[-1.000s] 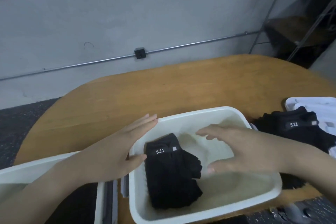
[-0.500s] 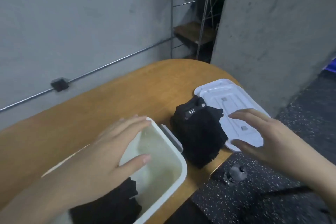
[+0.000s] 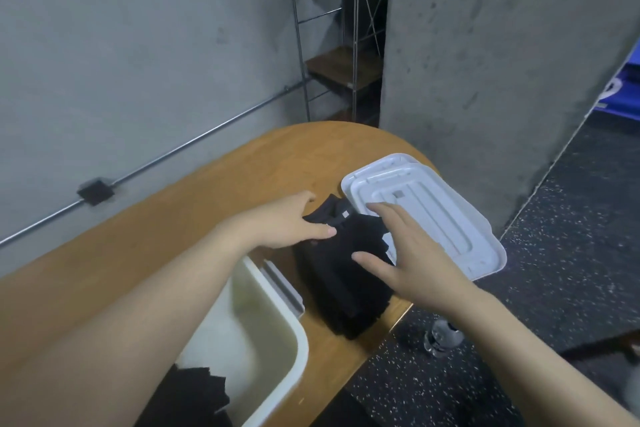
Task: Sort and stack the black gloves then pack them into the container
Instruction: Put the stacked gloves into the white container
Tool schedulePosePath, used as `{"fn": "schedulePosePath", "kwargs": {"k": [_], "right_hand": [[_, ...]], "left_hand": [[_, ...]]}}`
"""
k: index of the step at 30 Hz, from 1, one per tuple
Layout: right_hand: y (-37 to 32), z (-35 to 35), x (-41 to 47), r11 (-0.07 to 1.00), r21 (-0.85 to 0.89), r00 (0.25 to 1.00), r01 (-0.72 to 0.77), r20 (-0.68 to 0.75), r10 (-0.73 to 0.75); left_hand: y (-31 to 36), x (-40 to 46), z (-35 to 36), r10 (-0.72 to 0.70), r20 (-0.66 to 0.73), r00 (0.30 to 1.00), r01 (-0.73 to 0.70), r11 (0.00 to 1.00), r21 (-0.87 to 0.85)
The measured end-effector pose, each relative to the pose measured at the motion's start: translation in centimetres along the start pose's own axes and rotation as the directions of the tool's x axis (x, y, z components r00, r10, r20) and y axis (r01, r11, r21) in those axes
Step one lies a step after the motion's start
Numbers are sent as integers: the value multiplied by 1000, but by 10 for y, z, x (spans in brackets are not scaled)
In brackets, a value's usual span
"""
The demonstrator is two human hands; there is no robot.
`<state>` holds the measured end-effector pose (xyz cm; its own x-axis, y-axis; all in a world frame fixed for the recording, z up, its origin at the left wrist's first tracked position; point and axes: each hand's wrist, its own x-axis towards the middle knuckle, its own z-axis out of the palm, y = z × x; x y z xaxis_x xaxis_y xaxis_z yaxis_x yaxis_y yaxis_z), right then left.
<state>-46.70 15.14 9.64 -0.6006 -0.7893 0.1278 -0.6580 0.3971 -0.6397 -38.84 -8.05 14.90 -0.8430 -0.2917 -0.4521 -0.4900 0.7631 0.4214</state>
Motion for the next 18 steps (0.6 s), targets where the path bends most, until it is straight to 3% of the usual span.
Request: {"fn": "schedulePosePath", "kwargs": {"k": [18], "right_hand": [[36, 42, 33, 981, 179, 997, -69, 55, 60]], "left_hand": [[5, 32, 4, -167, 108, 980, 181, 973, -142]]}}
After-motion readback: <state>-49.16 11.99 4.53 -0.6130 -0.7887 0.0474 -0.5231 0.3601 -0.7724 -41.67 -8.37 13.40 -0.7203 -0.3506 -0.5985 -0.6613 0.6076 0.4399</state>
